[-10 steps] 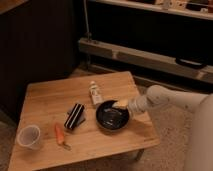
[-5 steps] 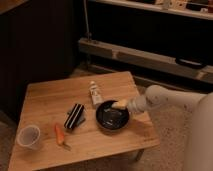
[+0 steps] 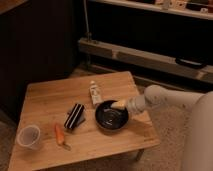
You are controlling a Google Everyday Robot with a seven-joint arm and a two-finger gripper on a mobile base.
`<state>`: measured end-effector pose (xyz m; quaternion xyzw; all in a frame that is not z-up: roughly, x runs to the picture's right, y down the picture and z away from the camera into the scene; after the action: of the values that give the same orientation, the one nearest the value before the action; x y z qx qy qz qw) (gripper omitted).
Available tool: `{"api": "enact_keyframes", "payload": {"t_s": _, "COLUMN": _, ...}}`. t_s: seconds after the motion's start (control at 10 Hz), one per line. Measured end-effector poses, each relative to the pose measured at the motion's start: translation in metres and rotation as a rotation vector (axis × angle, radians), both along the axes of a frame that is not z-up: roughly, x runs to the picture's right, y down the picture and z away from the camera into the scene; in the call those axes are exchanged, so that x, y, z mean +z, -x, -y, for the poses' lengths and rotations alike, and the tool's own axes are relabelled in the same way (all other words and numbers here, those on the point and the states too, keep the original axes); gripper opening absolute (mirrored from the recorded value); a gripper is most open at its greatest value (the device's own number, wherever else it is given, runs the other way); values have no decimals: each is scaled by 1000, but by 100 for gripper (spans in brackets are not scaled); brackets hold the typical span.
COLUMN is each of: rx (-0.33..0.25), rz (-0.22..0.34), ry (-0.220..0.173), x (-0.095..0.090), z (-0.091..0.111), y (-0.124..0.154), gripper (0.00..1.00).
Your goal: Pick up the ceramic bowl
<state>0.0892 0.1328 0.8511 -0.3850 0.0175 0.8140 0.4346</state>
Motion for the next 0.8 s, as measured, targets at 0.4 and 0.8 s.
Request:
{"api": "enact_keyframes", "payload": {"t_s": 0.4, "rx": -2, "rz": -3, "ry": 8, "x": 4, "z": -2, "y": 1, "gripper": 76}}
{"api": "enact_keyframes", "payload": {"t_s": 0.8, "rx": 6, "rz": -9, "ry": 15, "x": 9, "z": -5, "y": -5, "gripper": 76}}
